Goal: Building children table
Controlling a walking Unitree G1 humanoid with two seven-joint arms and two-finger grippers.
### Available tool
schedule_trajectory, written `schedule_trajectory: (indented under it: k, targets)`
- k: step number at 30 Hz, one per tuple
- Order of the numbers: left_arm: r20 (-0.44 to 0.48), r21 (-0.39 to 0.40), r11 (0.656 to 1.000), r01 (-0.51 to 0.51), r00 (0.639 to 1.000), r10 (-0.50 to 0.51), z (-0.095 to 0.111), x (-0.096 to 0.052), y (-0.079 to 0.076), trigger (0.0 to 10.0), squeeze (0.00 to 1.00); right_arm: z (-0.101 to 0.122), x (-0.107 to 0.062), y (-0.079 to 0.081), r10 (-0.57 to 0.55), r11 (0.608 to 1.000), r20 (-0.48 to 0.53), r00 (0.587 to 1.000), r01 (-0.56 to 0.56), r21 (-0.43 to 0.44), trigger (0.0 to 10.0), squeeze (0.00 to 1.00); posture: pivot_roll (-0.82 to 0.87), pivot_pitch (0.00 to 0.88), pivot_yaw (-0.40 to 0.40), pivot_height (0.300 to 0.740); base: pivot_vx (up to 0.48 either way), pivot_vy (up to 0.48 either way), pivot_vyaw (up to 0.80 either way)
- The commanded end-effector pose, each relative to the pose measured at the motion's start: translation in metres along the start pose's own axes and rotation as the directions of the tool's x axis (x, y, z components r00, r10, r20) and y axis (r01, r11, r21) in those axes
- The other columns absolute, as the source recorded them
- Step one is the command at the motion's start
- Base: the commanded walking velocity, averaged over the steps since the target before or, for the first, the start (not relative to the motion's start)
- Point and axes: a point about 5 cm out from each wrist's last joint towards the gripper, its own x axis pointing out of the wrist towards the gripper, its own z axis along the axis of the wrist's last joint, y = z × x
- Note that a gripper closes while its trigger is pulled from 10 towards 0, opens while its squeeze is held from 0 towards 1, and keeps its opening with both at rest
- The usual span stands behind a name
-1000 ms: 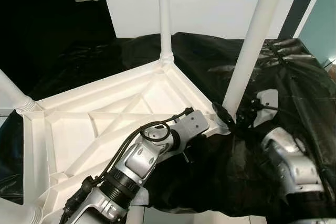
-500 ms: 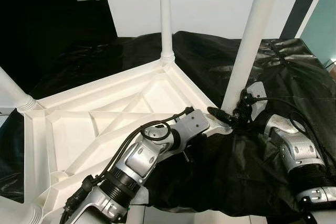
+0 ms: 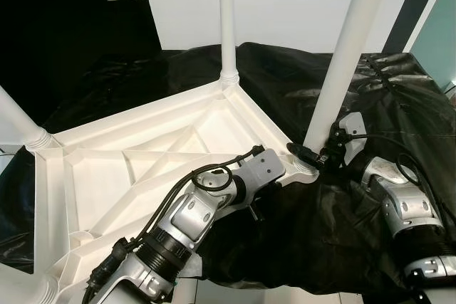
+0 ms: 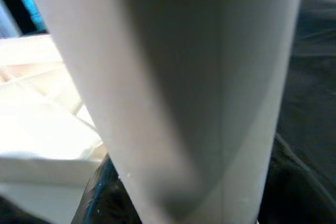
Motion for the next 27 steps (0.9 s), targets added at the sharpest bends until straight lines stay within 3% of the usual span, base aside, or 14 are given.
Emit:
schedule_trajectory:
  k: [1,6,10,15,18,22,27]
  targets:
    - [0.005,0.015,0.999,-0.039,0.999,0.039,0.003,-0.004,0.005,10.0,0.00,-0.016,-0.002,0.006,-0.078,0.997,-0.071,0.994,0.080,0.019,10.0,0.00,-0.06,0.000,0.021,0.740,0.000,0.000,0.00]
    - [0.001,0.014,0.999,-0.034,0.999,0.034,0.002,-0.004,0.004,10.0,0.00,-0.021,0.000,0.019,-0.225,0.971,-0.093,0.970,0.232,0.065,10.0,0.00,-0.07,0.000,0.030,0.740,0.000,0.000,0.00]
    - [-0.001,0.018,1.000,-0.024,1.000,0.024,0.002,-0.004,0.003,10.0,0.00,-0.025,0.002,0.039,-0.522,0.844,-0.134,0.842,0.533,0.064,10.0,0.00,-0.07,0.000,0.028,0.740,0.000,0.000,0.00]
    - [-0.001,0.018,1.000,-0.026,1.000,0.026,0.002,-0.003,0.003,10.0,0.00,-0.026,0.004,0.052,-0.644,0.745,-0.152,0.750,0.660,0.095,10.0,0.00,-0.06,0.000,0.027,0.740,0.000,0.000,0.00]
    - [0.000,0.018,1.000,-0.025,1.000,0.025,0.002,-0.003,0.003,10.0,0.00,-0.026,0.007,0.056,-0.637,0.746,-0.156,0.755,0.655,0.122,10.0,0.00,-0.07,0.000,0.027,0.740,0.000,0.000,0.00]
    - [-0.001,0.024,1.000,-0.019,1.000,0.019,0.002,-0.002,0.002,10.0,0.00,-0.019,0.010,0.066,-0.597,0.774,-0.124,0.792,0.610,0.170,10.0,0.00,-0.07,0.000,0.020,0.740,0.000,0.000,0.00]
    - [0.000,0.024,0.999,-0.022,1.000,0.022,0.002,-0.002,0.002,10.0,0.00,-0.013,0.009,0.064,-0.610,0.767,-0.102,0.785,0.618,0.171,10.0,0.00,-0.07,0.000,0.019,0.740,0.000,0.000,0.00]
